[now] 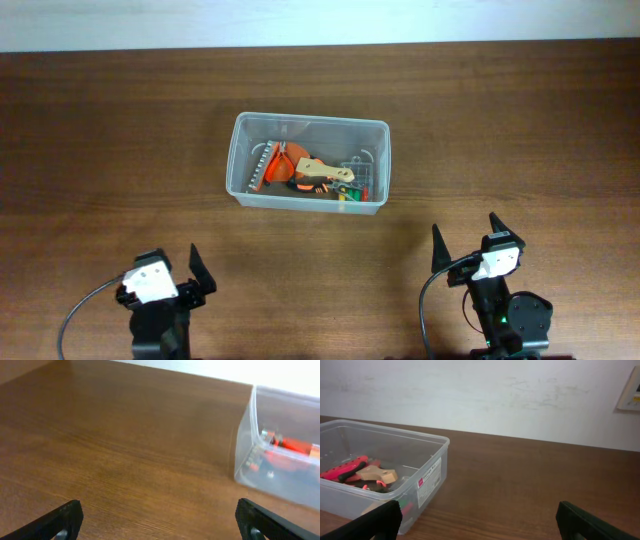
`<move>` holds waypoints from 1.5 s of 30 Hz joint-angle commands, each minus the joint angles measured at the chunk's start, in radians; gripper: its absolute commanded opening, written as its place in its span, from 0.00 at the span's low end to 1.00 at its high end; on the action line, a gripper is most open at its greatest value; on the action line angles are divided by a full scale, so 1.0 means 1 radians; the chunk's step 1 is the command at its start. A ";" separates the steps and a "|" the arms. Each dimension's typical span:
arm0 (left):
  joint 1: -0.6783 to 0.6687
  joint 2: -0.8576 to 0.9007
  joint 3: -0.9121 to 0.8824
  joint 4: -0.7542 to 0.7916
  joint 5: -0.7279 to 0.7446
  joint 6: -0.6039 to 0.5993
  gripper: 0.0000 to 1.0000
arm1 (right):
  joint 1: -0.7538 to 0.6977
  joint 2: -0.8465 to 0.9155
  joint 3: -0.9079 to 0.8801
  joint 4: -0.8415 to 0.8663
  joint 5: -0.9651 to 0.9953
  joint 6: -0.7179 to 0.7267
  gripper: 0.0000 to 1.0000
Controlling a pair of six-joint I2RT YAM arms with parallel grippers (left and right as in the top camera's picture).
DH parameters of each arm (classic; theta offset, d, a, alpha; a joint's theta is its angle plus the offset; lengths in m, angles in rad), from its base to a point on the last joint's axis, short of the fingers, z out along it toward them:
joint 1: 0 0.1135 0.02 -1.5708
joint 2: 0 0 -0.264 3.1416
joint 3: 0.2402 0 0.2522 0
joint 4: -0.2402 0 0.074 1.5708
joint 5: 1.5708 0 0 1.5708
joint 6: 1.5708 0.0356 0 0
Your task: Pack container
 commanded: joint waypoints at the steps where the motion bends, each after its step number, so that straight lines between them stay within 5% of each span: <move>1: -0.016 -0.012 -0.016 0.017 0.011 0.175 0.99 | 0.006 -0.011 -0.008 -0.002 -0.013 -0.006 0.99; 10: -0.017 -0.011 -0.016 0.046 0.011 0.348 0.99 | 0.006 -0.011 -0.008 -0.002 -0.013 -0.006 0.99; 31: -0.017 -0.012 -0.073 0.321 0.011 0.306 0.99 | 0.006 -0.011 -0.008 -0.002 -0.013 -0.006 0.99; 45: -0.016 -0.012 -0.117 0.495 -0.048 0.171 0.99 | 0.006 -0.011 -0.008 -0.002 -0.013 -0.006 0.99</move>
